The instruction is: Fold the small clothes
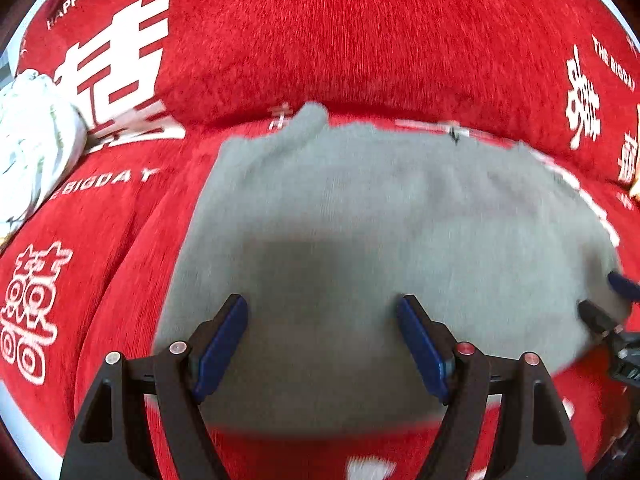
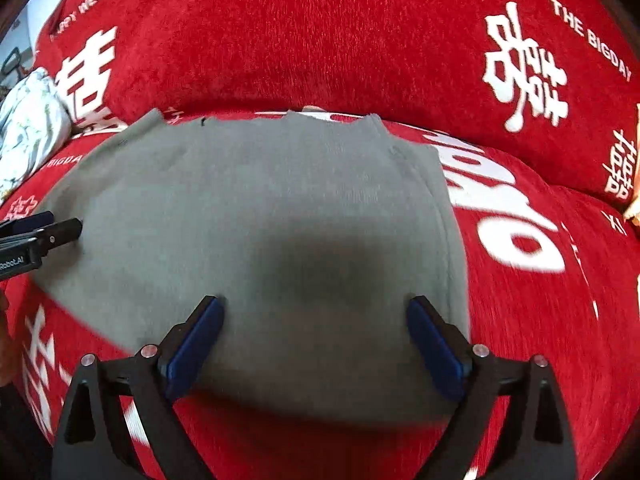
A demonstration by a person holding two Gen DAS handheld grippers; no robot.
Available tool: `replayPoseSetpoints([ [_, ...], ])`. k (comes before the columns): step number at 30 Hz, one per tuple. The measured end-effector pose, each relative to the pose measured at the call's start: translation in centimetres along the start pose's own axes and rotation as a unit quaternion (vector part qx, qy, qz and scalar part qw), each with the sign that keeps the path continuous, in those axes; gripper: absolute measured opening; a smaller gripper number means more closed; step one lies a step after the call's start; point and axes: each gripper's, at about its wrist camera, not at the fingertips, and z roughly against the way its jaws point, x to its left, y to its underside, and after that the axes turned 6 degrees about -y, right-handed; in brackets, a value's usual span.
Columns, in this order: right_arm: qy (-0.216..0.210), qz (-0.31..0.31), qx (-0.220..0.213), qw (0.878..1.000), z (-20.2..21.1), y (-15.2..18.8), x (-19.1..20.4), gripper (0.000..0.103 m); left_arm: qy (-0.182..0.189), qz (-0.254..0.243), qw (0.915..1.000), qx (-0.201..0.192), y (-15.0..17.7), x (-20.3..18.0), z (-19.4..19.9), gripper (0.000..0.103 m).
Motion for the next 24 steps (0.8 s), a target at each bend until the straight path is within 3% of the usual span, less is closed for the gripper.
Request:
replayPoseSetpoints([
  [5,-0.004,0.010,-0.012,1.000,2.0,2.8,0.1,0.099,0.016,0.026,0.9994,-0.013,3.7,2.0,2.9,0.079],
  [9,0.017,0.048,-0.002,0.999,3.0,3.8,1.4,0.100,0.017,0.097,0.9951,-0.009,5.2,5.9,4.2,0.079],
  [12,-0.006,0.022,-0.010,1.000,3.7,3.5,1.5,0.100,0.075,0.167,0.9829,0.024,5.5,9.0,2.7,0.079],
  [15,-0.017,0.003,-0.017,1.000,3.7,2.8,1.7,0.100,0.127,0.191,0.9732,0.017,4.5,10.0,2.1,0.079],
  [17,-0.019,0.000,-0.017,1.000,3.5,2.3,2.0,0.100,0.175,0.212,0.9614,0.021,3.7,10.4,1.2,0.079],
  [21,-0.018,0.008,-0.012,1.000,2.9,1.8,2.8,0.100,0.212,0.246,0.9457,0.018,2.3,10.7,-0.1,0.078],
  [22,-0.018,0.011,-0.011,1.000,2.8,1.6,3.0,0.100,0.218,0.251,0.9428,0.016,2.0,10.5,-0.4,0.075],
  [23,-0.019,0.013,-0.010,1.000,2.7,1.3,3.1,0.100,0.222,0.251,0.9420,0.017,1.8,10.3,-0.6,0.062],
  [24,-0.019,0.015,-0.010,1.000,2.6,1.0,3.4,0.100,0.230,0.249,0.9404,0.024,1.6,9.9,-1.1,0.042],
])
